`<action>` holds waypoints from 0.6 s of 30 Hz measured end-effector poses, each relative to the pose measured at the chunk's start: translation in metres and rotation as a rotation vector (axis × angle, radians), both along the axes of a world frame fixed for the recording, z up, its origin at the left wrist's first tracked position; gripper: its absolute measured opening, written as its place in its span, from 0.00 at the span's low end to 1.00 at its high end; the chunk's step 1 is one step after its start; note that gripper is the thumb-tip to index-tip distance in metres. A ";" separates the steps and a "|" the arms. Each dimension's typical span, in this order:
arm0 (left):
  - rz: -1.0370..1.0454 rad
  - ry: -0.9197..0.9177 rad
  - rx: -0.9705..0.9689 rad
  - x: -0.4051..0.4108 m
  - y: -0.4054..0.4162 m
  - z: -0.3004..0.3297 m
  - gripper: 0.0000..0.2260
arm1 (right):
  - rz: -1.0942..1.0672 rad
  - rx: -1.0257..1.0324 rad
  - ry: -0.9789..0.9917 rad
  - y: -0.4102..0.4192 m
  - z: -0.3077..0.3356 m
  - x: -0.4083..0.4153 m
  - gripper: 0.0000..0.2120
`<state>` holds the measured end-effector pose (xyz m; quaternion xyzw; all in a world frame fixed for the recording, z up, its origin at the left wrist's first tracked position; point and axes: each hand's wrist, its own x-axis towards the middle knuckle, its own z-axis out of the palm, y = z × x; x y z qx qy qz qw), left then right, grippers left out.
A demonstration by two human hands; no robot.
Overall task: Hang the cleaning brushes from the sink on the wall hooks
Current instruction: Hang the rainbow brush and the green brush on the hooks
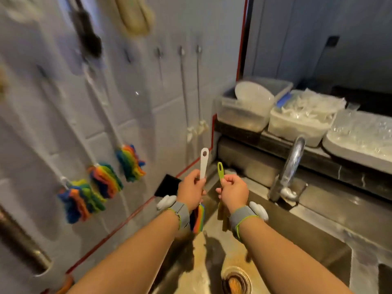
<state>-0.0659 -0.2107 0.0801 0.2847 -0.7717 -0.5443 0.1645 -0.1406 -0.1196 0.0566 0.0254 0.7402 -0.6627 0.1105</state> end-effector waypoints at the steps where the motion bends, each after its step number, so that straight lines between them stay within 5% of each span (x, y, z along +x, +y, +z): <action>1: -0.008 0.004 -0.003 0.002 -0.001 0.007 0.05 | 0.024 -0.003 0.035 -0.004 0.006 -0.002 0.13; 8: 0.121 0.176 -0.082 0.034 -0.010 0.123 0.06 | 0.148 -0.099 0.246 -0.028 0.128 0.010 0.11; 18: 0.306 0.315 -0.052 0.054 -0.038 0.194 0.06 | 0.302 -0.240 0.307 -0.077 0.194 0.019 0.10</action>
